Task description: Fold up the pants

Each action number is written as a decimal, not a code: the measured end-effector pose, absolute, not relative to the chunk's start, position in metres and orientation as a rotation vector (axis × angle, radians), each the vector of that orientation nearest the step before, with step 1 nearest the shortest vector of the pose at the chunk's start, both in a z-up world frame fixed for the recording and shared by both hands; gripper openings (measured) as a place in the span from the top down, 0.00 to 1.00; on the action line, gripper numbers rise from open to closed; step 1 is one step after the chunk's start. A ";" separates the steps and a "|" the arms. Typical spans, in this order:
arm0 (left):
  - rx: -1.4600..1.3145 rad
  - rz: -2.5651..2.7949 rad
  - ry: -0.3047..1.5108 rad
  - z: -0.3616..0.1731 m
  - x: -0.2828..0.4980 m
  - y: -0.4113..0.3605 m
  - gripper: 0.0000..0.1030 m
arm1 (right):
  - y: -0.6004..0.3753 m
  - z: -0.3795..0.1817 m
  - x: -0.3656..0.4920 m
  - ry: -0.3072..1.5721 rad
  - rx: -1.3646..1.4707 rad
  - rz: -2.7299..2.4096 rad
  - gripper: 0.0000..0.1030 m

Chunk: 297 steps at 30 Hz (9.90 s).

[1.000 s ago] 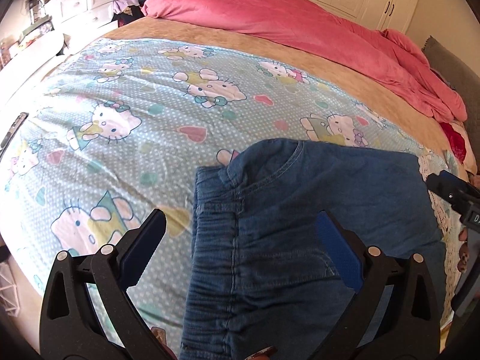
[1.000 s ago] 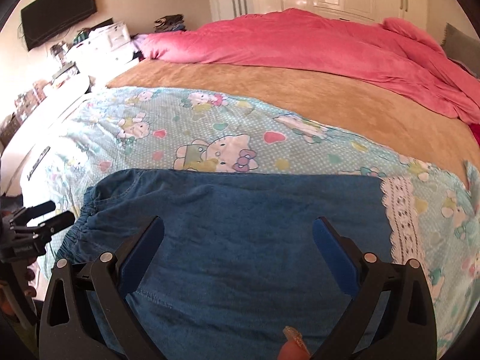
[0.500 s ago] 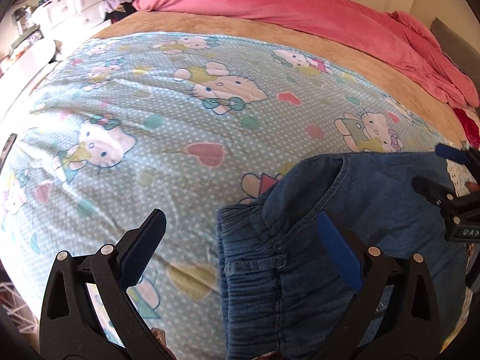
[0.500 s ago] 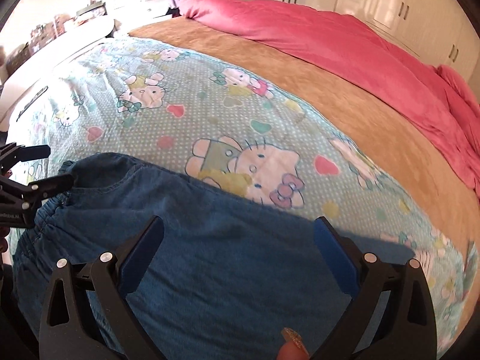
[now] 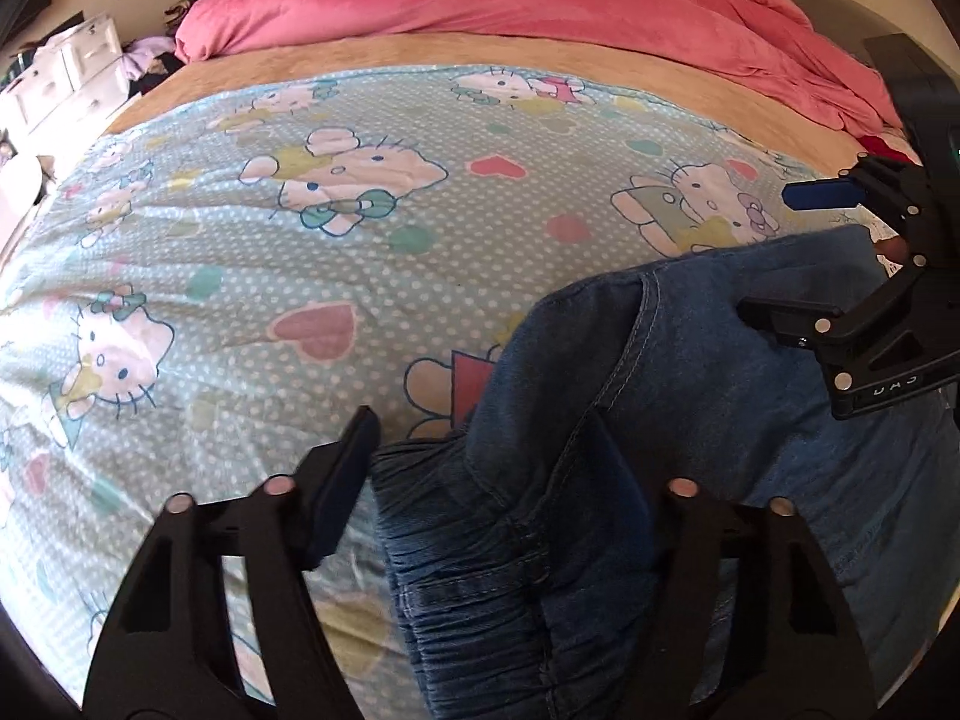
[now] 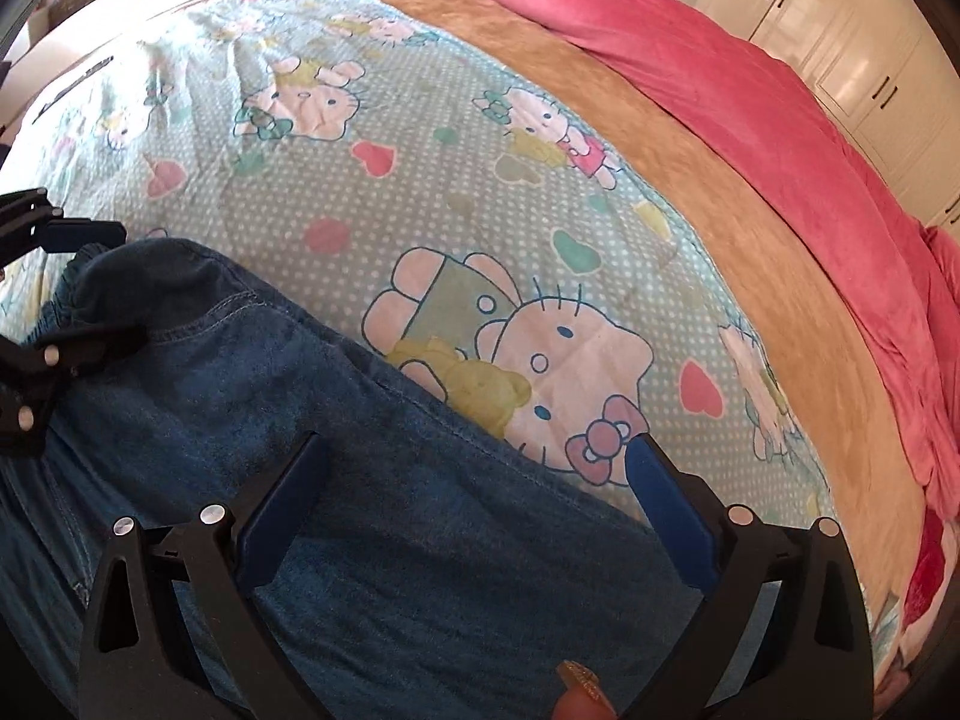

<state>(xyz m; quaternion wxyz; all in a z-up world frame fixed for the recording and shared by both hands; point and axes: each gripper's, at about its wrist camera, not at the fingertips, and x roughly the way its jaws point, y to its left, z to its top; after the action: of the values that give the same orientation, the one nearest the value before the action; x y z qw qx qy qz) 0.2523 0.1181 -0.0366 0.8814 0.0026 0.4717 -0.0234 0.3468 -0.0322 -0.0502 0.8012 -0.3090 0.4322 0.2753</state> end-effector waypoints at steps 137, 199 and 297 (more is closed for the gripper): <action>-0.033 -0.167 0.827 0.006 0.023 0.080 0.54 | -0.129 -0.017 0.063 0.843 -0.284 0.737 0.43; -0.029 -0.526 0.942 -0.027 0.069 -0.073 0.64 | -0.356 0.023 0.169 0.826 0.161 0.202 0.90; -0.014 -0.157 0.822 0.044 0.043 0.020 0.30 | -0.378 -0.017 0.068 0.838 0.026 0.311 0.38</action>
<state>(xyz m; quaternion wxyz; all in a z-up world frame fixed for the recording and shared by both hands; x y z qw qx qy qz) 0.0432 0.0198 0.0442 0.9138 -0.0066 0.3990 -0.0762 0.0681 -0.3780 -0.0165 0.9016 0.0124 0.4052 0.1506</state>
